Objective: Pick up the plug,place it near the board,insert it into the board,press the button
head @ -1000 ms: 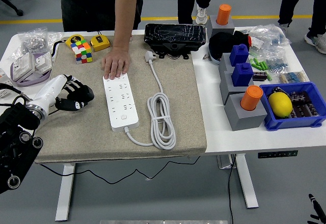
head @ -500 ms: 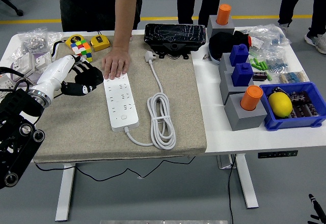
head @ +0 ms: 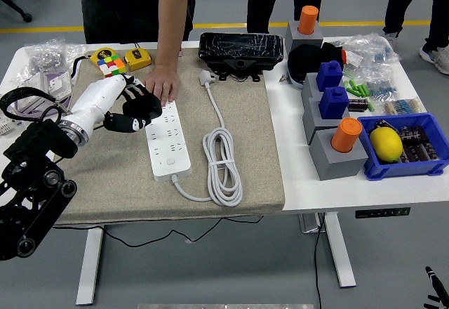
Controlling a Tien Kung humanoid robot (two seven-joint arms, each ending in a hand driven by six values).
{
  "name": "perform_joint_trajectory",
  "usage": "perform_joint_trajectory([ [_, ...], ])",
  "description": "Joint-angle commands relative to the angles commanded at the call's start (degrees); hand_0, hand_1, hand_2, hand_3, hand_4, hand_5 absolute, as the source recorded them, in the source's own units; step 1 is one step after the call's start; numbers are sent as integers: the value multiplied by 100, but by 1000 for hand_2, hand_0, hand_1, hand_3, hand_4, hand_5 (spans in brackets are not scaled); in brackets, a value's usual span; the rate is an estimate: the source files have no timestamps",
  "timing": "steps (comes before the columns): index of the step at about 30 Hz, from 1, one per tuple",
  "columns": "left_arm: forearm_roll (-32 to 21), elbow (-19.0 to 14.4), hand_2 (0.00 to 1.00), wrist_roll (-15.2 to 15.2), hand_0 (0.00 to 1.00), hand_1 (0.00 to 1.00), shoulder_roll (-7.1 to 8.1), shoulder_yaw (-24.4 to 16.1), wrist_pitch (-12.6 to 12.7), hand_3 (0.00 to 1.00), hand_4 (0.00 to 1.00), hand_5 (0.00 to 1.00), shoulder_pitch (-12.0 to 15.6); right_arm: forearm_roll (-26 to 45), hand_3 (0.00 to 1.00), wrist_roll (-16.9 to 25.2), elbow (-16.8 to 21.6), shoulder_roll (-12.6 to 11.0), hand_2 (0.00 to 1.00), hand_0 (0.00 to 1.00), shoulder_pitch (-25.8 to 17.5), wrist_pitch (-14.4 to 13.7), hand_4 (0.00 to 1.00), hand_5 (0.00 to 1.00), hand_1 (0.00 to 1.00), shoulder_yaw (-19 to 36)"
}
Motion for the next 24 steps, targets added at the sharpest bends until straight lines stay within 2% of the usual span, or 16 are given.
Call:
perform_joint_trajectory([
  [8,-47,390,390,-95,723,439,45,286,14,510,752,2,-220,10,841,1,0,-14,769,998,23,0,998,998,855,-8],
  [18,-121,695,397,-181,723,441,65,460,-51,507,758,2,-254,-1,841,-4,0,-13,769,998,18,2,998,998,855,1],
  [24,-135,760,399,-206,722,441,39,478,-31,509,759,2,-257,3,840,-3,0,-16,769,998,31,2,998,998,855,-9],
])
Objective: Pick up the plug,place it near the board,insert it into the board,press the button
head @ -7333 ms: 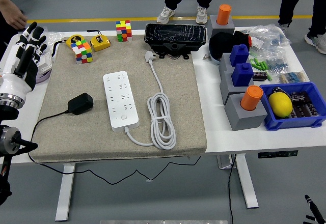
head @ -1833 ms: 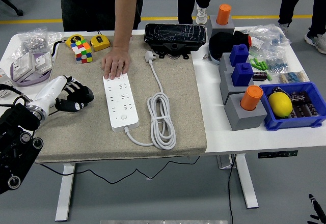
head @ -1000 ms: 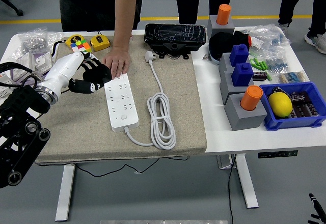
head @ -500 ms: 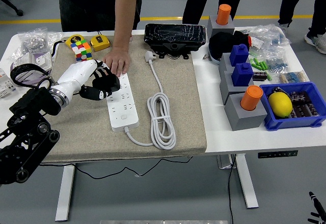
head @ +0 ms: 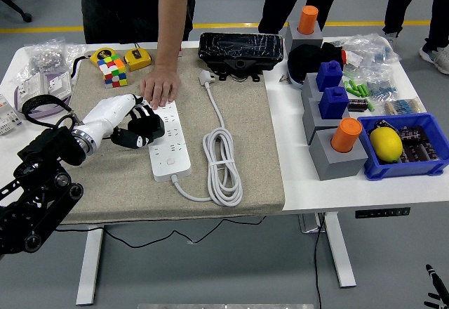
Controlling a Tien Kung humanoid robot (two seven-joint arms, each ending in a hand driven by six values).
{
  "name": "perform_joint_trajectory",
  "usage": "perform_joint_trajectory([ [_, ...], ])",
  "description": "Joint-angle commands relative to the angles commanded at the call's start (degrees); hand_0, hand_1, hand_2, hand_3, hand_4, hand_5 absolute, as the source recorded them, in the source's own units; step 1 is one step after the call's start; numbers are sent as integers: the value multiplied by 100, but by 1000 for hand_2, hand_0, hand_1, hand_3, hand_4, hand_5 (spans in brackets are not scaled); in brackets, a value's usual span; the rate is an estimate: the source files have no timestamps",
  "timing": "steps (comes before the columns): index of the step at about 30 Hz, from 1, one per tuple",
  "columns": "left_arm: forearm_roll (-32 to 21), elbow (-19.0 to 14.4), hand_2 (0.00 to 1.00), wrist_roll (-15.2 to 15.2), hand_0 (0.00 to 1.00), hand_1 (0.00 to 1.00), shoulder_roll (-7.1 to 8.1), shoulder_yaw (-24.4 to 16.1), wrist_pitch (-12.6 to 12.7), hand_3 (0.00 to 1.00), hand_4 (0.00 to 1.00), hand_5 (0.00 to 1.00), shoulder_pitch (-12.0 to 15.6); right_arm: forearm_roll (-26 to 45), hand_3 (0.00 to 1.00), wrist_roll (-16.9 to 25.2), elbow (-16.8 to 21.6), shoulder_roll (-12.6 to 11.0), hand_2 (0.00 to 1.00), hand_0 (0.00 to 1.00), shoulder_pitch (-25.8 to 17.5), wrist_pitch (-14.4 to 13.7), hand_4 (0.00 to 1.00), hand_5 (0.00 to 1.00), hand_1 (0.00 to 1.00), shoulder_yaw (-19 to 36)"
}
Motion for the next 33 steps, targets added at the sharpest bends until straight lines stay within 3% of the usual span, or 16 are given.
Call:
perform_joint_trajectory([
  [13,27,158,407,-60,725,443,46,41,28,516,768,2,-24,-2,839,-21,0,-16,768,998,-29,-12,998,998,856,-2],
  [33,43,357,417,-164,729,446,-3,32,110,519,784,2,-101,-1,839,-18,0,-15,768,998,8,-6,998,998,856,-5],
])
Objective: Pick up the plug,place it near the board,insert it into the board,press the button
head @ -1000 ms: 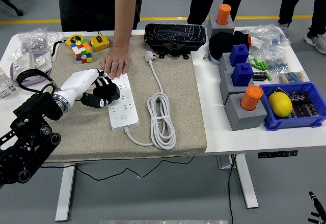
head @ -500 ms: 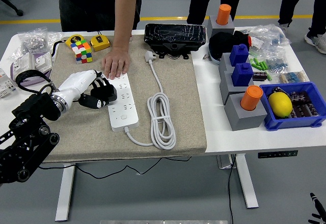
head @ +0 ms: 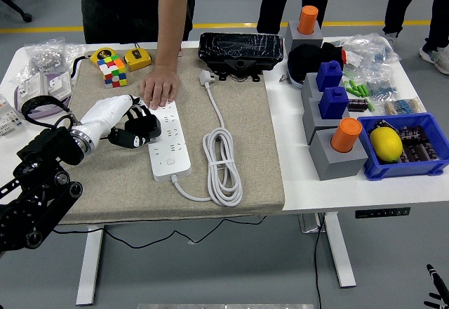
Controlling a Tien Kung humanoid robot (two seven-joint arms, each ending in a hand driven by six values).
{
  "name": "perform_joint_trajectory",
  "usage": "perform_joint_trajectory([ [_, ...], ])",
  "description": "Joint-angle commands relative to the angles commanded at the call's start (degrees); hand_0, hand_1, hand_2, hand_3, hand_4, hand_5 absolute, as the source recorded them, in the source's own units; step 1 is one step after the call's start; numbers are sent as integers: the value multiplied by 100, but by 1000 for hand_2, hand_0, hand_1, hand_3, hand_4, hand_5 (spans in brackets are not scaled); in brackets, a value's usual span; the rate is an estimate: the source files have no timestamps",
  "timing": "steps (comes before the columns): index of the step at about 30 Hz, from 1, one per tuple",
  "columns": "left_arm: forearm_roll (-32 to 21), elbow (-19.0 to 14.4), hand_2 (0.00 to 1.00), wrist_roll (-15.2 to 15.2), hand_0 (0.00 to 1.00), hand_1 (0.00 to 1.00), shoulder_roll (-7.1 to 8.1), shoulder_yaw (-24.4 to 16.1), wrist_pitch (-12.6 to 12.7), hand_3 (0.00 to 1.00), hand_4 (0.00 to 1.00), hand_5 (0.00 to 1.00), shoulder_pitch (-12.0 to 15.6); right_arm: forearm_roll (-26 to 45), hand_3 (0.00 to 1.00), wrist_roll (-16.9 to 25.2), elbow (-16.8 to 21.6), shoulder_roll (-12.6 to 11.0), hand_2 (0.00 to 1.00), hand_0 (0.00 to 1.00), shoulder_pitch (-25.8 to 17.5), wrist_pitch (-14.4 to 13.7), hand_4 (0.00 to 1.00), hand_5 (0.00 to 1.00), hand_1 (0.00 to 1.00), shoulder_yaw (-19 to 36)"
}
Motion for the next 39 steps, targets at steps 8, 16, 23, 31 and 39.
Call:
perform_joint_trajectory([
  [8,2,40,418,-13,734,448,-9,25,1,521,786,2,5,-5,839,1,0,-1,768,998,11,-4,998,998,856,13],
  [16,-3,96,422,-32,736,450,5,35,11,523,786,2,13,4,839,11,0,-4,768,998,16,-1,998,998,856,2],
  [23,-12,134,422,-44,739,451,29,69,24,524,789,2,-9,-2,839,3,0,-12,768,998,22,1,998,998,856,13],
  [31,3,137,423,-51,738,453,40,98,13,523,790,2,-23,1,839,8,0,-7,768,998,25,2,998,998,856,11],
  [39,-10,144,422,-42,739,452,95,181,-16,523,789,2,-54,-16,839,-2,0,-15,768,998,27,4,998,998,856,19],
])
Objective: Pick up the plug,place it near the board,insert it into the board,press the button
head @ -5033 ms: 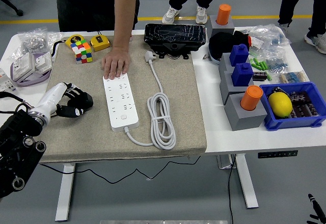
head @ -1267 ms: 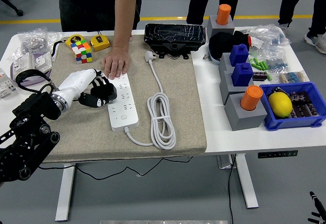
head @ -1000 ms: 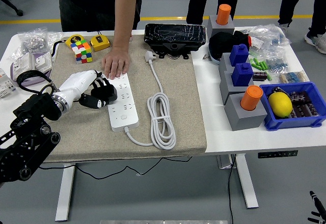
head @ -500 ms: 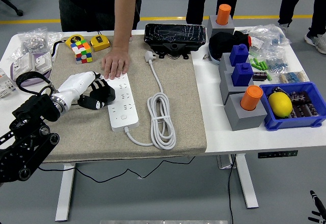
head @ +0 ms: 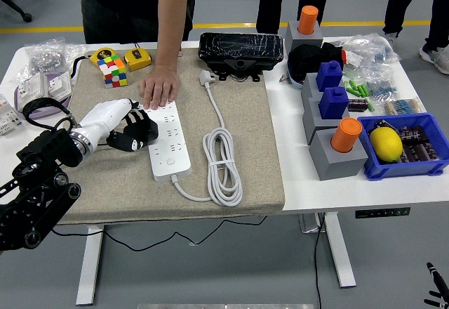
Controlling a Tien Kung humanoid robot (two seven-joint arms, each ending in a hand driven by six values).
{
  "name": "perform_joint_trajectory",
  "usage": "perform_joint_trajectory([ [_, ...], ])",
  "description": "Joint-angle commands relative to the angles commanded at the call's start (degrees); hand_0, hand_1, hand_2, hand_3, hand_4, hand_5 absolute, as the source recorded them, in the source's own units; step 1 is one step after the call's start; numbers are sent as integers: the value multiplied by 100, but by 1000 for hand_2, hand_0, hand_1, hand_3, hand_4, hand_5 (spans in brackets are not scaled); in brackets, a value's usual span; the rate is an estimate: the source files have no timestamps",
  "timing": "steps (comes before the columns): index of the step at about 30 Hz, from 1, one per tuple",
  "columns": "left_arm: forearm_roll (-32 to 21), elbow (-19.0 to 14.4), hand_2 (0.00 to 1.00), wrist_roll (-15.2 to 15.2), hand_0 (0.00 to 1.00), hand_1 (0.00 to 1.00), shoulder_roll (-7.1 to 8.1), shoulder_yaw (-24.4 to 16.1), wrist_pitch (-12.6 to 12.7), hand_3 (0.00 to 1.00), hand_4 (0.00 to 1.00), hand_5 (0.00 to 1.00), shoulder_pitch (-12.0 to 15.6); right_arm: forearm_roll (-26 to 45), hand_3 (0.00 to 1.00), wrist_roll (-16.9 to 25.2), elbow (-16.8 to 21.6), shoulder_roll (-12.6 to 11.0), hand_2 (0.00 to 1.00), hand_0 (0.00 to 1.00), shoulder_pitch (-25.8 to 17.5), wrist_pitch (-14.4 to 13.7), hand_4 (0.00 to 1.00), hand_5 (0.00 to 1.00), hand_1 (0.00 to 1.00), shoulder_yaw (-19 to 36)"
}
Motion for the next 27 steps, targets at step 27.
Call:
perform_joint_trajectory([
  [27,57,40,413,36,739,455,87,165,-81,513,772,2,-123,9,838,-4,0,-21,768,998,7,1,998,998,856,-18],
])
